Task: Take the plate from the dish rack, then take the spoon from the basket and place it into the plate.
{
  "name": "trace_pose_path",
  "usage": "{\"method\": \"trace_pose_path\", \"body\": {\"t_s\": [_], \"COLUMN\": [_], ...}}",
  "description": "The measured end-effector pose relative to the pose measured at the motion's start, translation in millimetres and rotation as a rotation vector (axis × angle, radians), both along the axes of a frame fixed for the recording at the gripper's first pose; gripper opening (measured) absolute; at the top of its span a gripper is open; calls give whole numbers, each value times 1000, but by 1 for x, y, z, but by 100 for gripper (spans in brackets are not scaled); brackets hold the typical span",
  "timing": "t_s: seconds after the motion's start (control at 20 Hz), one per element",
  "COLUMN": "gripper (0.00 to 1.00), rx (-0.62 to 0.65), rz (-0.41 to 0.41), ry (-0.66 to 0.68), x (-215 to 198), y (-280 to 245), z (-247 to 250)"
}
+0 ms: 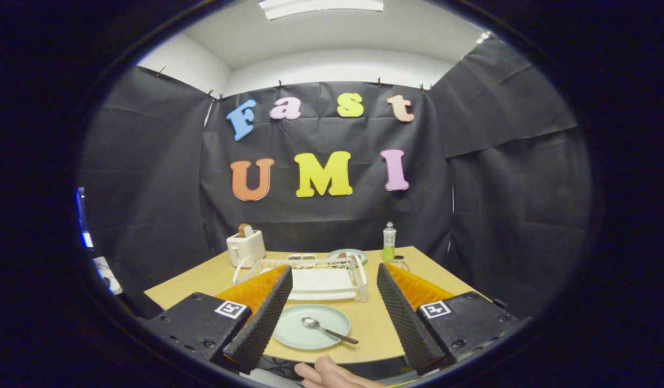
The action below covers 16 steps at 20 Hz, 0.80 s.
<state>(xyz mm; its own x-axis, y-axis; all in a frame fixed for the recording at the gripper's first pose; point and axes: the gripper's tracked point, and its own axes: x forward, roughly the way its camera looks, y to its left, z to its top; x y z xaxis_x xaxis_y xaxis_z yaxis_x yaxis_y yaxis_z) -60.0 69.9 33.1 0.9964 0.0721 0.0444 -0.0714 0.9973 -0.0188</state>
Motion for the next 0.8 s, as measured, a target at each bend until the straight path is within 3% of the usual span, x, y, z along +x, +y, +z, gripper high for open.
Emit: {"method": "trace_pose_path", "body": {"t_s": [0.35, 0.6, 0.8], "gripper": [100, 100, 100], "rx": [34, 25, 43], "rz": [4, -61, -40], "ry": [23, -24, -1], "x": [-1, 4, 4], "y": [-9, -25, -19], "z": [-9, -7, -16]}}
